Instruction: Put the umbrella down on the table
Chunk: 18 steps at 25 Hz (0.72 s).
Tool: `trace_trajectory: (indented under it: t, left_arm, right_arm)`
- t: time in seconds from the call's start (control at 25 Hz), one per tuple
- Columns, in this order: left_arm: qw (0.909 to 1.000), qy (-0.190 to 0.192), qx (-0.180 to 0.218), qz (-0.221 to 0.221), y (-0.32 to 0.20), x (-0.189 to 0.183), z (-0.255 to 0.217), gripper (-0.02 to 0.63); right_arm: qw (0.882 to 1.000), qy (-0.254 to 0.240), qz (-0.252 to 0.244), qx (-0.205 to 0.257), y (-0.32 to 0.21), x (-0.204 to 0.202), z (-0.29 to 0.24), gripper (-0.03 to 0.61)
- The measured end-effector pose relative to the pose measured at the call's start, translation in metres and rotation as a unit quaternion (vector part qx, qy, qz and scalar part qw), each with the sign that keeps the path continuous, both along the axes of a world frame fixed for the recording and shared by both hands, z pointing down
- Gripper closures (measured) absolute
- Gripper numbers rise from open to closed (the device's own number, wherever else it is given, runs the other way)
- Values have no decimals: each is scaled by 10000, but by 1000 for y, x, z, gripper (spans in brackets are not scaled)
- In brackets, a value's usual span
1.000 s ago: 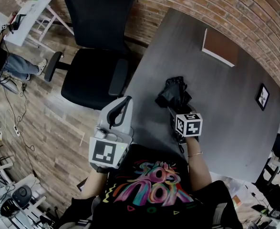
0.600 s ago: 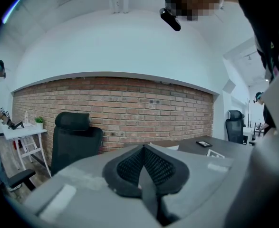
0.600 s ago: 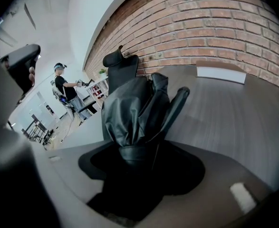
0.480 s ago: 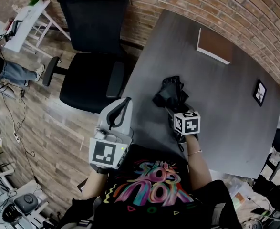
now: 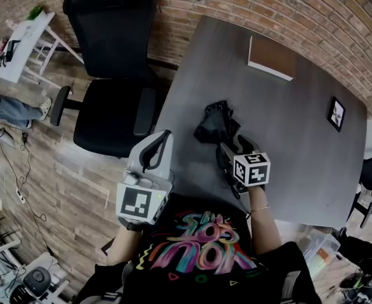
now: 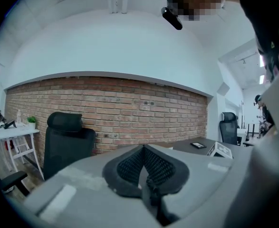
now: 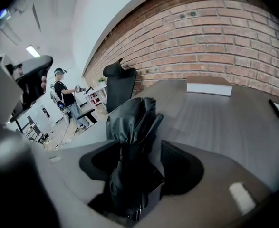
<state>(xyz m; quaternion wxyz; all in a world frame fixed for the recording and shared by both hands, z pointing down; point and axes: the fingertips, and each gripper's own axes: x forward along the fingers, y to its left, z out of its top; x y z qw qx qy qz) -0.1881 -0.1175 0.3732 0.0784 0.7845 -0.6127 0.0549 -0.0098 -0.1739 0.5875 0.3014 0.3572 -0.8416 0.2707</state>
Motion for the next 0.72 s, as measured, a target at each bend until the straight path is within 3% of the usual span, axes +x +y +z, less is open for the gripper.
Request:
trace_trajectory:
  t: [0.36,0.72]
  left_arm:
    - [9992,-8,68,391,-11,18,-3,614]
    - [9966,19,125,813,-22,37,-6,614]
  right_arm:
    - [9954,-394,376,795,-7,22,-65,324]
    - [9778,-902,653,1773,-7,35,-149,373]
